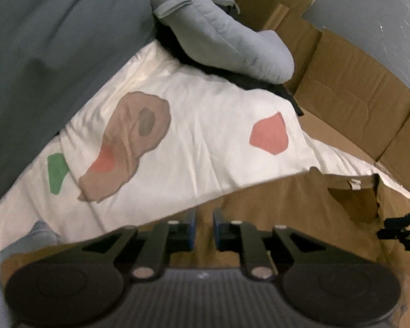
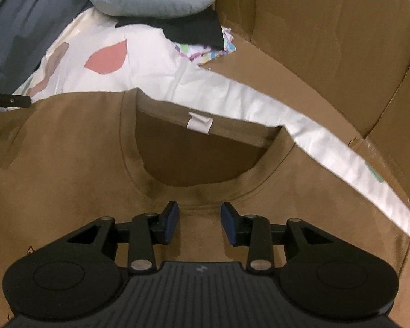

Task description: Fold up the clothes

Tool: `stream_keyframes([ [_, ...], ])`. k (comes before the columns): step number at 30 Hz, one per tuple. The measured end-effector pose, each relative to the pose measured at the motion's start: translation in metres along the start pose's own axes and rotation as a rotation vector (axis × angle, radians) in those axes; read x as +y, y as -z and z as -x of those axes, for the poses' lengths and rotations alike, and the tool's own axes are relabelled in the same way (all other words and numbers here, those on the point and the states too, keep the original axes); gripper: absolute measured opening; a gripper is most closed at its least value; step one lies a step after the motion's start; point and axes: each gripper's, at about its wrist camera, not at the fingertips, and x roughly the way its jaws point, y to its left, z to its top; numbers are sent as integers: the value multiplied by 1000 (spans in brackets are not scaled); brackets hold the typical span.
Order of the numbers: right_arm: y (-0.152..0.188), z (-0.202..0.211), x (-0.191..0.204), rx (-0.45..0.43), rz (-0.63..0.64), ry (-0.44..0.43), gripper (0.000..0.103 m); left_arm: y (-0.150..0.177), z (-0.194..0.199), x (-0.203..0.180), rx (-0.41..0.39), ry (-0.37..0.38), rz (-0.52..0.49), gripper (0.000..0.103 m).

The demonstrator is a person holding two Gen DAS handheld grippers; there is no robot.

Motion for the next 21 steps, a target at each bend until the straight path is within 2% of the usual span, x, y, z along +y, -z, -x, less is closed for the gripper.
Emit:
stream_keyframes([
  [4, 1, -12, 3, 24, 0, 32, 35, 1, 2, 0, 4, -5, -7, 15],
  [10, -11, -21, 6, 33, -25, 81, 32, 1, 1, 0, 9, -13, 12, 20],
  [12, -16, -22, 6, 36, -34, 86, 32, 1, 2, -1, 11, -13, 4, 24],
  [17, -15, -2, -2, 10, -71, 65, 33, 5, 19, 2, 3, -11, -9, 52],
  [21, -6, 22, -13, 3, -74, 55, 33, 16, 41, 9, 11, 1, -10, 53],
])
